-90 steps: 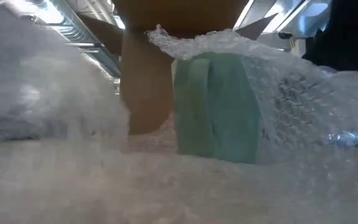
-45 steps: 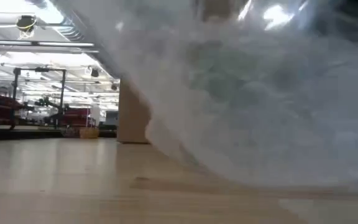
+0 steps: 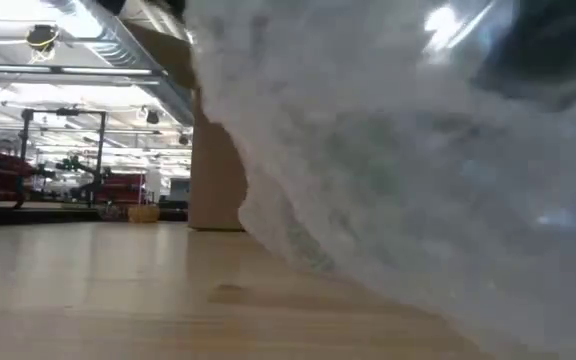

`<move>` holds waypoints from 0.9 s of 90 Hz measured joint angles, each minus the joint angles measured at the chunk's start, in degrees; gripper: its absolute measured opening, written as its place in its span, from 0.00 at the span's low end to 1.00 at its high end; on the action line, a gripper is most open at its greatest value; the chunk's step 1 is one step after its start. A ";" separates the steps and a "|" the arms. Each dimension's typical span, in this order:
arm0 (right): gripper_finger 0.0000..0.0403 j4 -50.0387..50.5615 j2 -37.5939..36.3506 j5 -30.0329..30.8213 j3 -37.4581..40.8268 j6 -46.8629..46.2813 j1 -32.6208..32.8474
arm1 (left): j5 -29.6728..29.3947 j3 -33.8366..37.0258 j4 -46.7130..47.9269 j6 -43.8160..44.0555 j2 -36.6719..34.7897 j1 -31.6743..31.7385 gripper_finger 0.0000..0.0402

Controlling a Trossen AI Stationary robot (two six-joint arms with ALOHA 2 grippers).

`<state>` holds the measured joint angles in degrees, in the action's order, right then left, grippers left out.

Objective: Wrap mug
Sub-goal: Wrap the dark green mug using the transparent bubble wrap

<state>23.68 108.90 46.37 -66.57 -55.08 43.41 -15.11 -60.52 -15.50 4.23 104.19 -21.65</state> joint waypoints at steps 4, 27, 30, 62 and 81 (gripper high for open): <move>0.49 -0.01 0.00 0.00 0.00 0.03 -0.01 | -0.01 0.00 -0.04 0.10 0.62 0.00 0.00; 0.49 3.46 0.00 -2.31 -2.52 2.37 -0.01 | -0.09 0.01 -0.22 -0.38 1.00 -0.04 0.00; 0.49 4.96 -0.02 -3.47 -3.84 2.89 -0.01 | -0.09 0.01 -0.21 -0.41 1.00 -0.04 0.00; 0.48 31.08 -0.16 -9.84 -24.29 7.72 0.06 | -0.11 0.00 -0.18 -1.70 1.00 -0.85 0.00; 0.28 31.54 -0.20 -8.44 -29.46 18.10 -3.04 | -0.09 -0.01 -0.21 -1.70 1.00 -0.87 0.00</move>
<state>55.22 108.71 37.93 -96.03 -36.98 40.37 -15.20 -60.53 -15.70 2.52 105.19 -22.52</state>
